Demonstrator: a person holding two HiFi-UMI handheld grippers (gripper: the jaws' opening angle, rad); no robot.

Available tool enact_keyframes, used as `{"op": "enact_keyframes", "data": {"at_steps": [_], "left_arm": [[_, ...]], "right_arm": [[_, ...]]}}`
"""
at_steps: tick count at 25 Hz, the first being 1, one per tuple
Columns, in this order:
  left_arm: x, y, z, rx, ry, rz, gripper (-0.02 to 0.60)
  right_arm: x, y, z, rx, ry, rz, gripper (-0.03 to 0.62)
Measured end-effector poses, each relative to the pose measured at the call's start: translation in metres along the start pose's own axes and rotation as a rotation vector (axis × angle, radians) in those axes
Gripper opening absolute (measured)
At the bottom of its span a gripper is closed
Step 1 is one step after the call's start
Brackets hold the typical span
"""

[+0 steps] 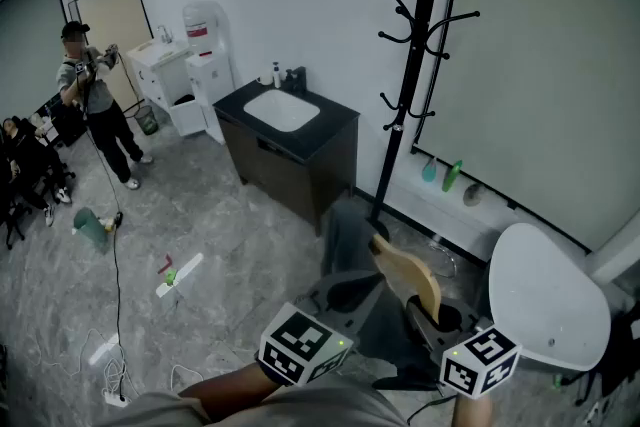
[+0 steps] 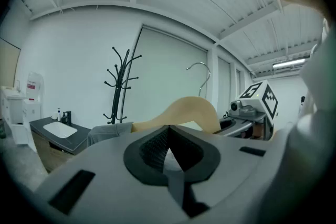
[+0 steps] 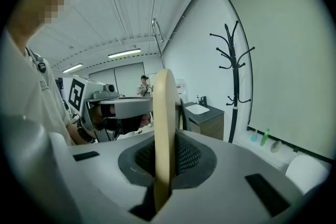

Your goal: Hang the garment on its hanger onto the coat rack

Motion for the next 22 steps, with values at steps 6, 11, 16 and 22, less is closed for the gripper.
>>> {"op": "enact_keyframes", "data": {"at_steps": [6, 11, 16, 22], "left_arm": [[0.000, -0.011, 0.006, 0.010, 0.019, 0.010, 0.006], [-0.007, -0.019, 0.007, 0.005, 0.026, 0.018, 0.006], [-0.012, -0.027, 0.007, 0.002, 0.028, 0.016, 0.005], [-0.019, -0.036, 0.012, 0.002, 0.027, 0.010, 0.006]], "right_arm": [[0.010, 0.002, 0.008, -0.009, 0.015, 0.004, 0.029], [0.018, -0.003, 0.012, -0.012, 0.016, 0.002, 0.029], [0.026, -0.007, 0.012, -0.010, 0.010, -0.005, 0.029], [0.032, -0.014, 0.019, -0.019, 0.013, -0.022, 0.029]]}}
Point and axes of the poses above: the fingertips, and each gripper's own axes: x backward along the fingers, y to its left, z out of its underside, the point moved 2 cm from there along x, backward along the fingers, and after that the axes turned 8 degrees about z, right-handed, at the moved point
